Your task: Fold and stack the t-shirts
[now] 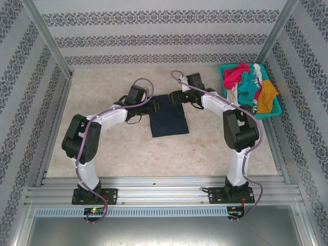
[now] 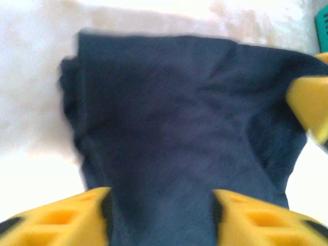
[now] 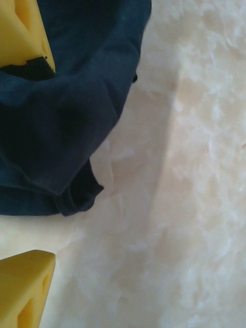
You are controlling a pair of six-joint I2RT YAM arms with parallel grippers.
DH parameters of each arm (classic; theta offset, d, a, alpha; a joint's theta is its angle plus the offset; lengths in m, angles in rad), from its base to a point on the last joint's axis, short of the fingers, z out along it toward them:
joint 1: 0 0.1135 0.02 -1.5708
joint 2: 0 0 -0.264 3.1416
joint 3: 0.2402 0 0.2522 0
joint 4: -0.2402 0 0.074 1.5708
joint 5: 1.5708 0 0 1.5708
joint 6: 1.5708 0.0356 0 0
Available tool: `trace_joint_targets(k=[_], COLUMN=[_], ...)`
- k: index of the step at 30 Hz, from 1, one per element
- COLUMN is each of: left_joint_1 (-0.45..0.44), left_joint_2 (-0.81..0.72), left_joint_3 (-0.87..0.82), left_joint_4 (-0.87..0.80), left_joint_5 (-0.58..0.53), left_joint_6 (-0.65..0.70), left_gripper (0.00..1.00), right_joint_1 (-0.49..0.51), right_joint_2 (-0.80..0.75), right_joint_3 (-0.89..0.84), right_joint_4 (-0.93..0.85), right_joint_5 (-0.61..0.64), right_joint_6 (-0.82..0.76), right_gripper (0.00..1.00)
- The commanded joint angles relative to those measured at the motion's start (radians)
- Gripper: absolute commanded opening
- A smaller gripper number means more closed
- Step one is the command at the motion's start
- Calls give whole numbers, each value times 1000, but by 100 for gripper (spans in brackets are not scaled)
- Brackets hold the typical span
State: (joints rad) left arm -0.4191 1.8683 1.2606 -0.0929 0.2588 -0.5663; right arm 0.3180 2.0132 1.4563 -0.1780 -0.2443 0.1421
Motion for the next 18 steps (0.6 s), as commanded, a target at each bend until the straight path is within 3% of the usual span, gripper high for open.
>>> trace_joint_targets(k=[1, 3, 6, 14, 18], left_joint_1=[-39, -45, -38, 8, 11], left_joint_2=[99, 175, 245, 287, 280], left_joint_3=[128, 208, 261, 186, 172], left_joint_4=[-129, -174, -202, -119, -103], left_joint_5=[-62, -69, -78, -34, -10], left_joint_6=[105, 113, 114, 67, 69], left_gripper=[35, 27, 25, 25, 30], right_joint_1=[-15, -18, -29, -79, -85], right_joint_2=[60, 88, 127, 239, 222], right_joint_3=[44, 73, 117, 246, 273], right_joint_4=[2, -10, -37, -110, -135], right_joint_5=[-35, -26, 2, 50, 57], right_joint_6=[91, 94, 111, 142, 134], right_gripper=[83, 82, 81, 79, 78])
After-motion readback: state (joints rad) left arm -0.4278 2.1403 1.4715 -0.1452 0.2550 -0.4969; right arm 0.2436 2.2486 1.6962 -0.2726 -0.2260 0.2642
